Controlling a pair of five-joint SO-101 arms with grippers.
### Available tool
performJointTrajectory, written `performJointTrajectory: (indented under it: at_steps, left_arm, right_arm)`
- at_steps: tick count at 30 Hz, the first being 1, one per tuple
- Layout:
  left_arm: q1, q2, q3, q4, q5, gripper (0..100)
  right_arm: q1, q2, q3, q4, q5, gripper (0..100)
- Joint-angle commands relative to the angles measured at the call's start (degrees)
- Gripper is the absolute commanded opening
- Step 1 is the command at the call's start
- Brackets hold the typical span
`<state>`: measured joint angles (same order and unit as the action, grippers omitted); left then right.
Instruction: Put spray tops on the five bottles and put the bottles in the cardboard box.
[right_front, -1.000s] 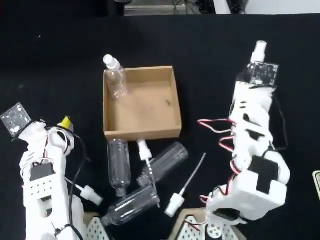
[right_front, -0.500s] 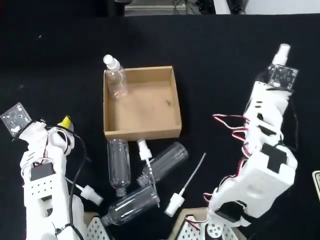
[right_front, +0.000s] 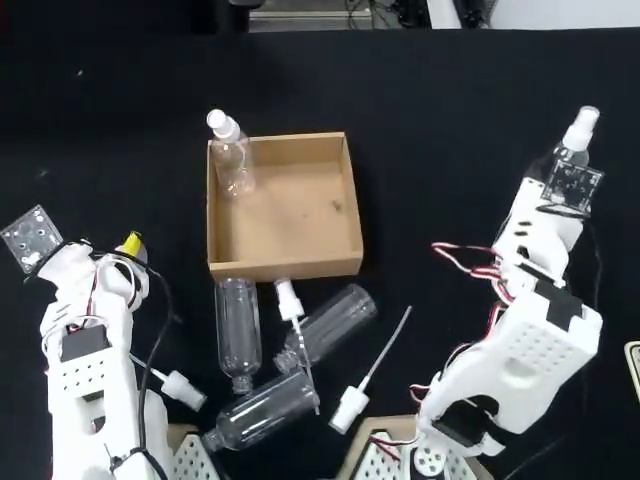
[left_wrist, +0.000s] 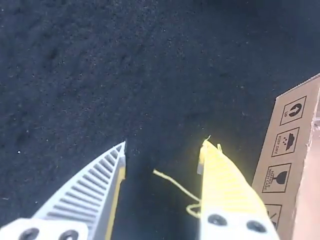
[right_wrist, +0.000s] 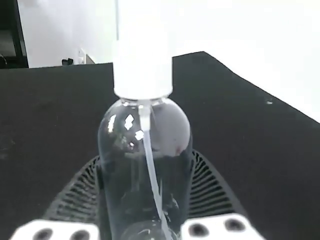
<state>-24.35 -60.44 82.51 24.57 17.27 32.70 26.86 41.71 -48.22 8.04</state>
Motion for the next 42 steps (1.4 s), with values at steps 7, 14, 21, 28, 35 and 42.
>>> performJointTrajectory:
  at_steps: [7,14,21,28,35,42]
  left_arm:
    - [0.7,-1.1,-0.5,-1.1,0.2,22]
    - [0.7,-1.1,-0.5,-1.1,0.2,22]
    - [0.7,-1.1,-0.5,-1.2,0.2,22]
    - [0.7,-1.1,-0.5,-1.2,0.2,22]
    - [0.7,-1.1,-0.6,-1.2,0.2,22]
    - [0.7,-1.1,-0.7,-1.2,0.2,22]
  right_arm:
    - [1.3,-0.2,1.8,-1.8,-0.2,1.1]
    - [1.8,-0.3,3.4,-1.5,-0.2,1.2]
    - [1.6,-0.3,5.4,-1.9,-0.2,12.1]
    - [1.8,-0.7,5.0,-1.9,0.2,23.3]
    - [1.5,-0.8,5.0,-1.9,0.3,34.4]
    - [1.6,-7.0,5.7,-1.4,0.0,34.3]
